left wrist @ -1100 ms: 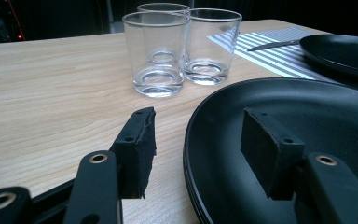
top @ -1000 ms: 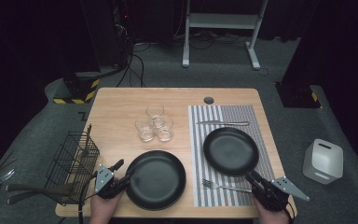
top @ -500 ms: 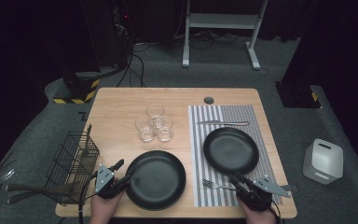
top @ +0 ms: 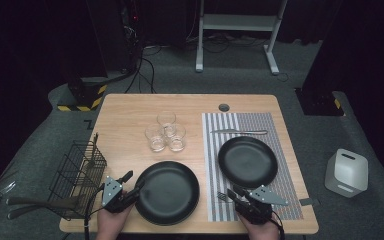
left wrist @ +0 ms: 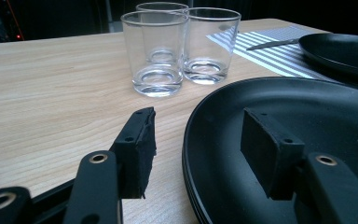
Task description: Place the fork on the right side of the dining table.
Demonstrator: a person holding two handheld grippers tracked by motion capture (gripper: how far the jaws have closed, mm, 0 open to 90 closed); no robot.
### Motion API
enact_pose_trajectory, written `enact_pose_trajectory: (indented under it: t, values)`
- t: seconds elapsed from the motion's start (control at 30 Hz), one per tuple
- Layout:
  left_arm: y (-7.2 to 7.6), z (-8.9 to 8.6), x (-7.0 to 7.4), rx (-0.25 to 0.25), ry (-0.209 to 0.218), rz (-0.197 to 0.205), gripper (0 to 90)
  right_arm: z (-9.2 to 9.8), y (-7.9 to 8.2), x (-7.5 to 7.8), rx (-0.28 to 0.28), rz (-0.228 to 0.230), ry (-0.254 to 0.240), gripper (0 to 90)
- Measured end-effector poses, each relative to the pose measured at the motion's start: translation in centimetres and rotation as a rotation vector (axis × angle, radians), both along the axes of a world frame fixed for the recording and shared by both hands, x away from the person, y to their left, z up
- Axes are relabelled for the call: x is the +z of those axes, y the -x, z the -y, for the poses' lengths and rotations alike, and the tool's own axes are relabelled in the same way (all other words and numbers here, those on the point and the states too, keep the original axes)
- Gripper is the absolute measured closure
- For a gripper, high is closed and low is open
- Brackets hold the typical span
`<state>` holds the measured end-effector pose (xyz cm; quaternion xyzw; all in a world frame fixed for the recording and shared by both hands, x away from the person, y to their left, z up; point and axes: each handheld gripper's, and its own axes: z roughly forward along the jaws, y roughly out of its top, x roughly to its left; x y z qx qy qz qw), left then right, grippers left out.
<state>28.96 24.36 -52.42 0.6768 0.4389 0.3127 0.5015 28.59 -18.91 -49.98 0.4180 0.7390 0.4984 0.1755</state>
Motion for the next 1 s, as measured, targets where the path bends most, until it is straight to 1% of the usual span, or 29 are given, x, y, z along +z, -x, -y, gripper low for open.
enact_pose_trajectory:
  t: [0.17, 0.4, 0.7, 0.83, 1.0]
  values:
    - [0.0, 0.0, 0.0, 0.001, 0.001, 0.001, 45.1, -1.4, -0.3, -0.1, 0.031, -0.002, 0.011, 68.6]
    - [0.1, 0.0, 0.0, 0.0, 0.0, 0.002, 45.1, -2.7, -0.9, -1.0, 0.056, -0.03, 0.037, 70.3]
    - [0.1, 0.0, 0.0, -0.002, -0.004, 0.005, 45.1, -3.5, -1.3, -1.9, 0.07, -0.048, 0.067, 69.7]
    - [0.1, 0.0, 0.0, -0.002, -0.005, 0.005, 45.1, -3.5, -1.5, -2.1, 0.067, -0.063, 0.076, 69.7]
    - [0.1, 0.0, 0.0, -0.002, -0.006, 0.005, 45.1, -3.4, -1.4, -2.1, 0.065, -0.068, 0.084, 69.3]
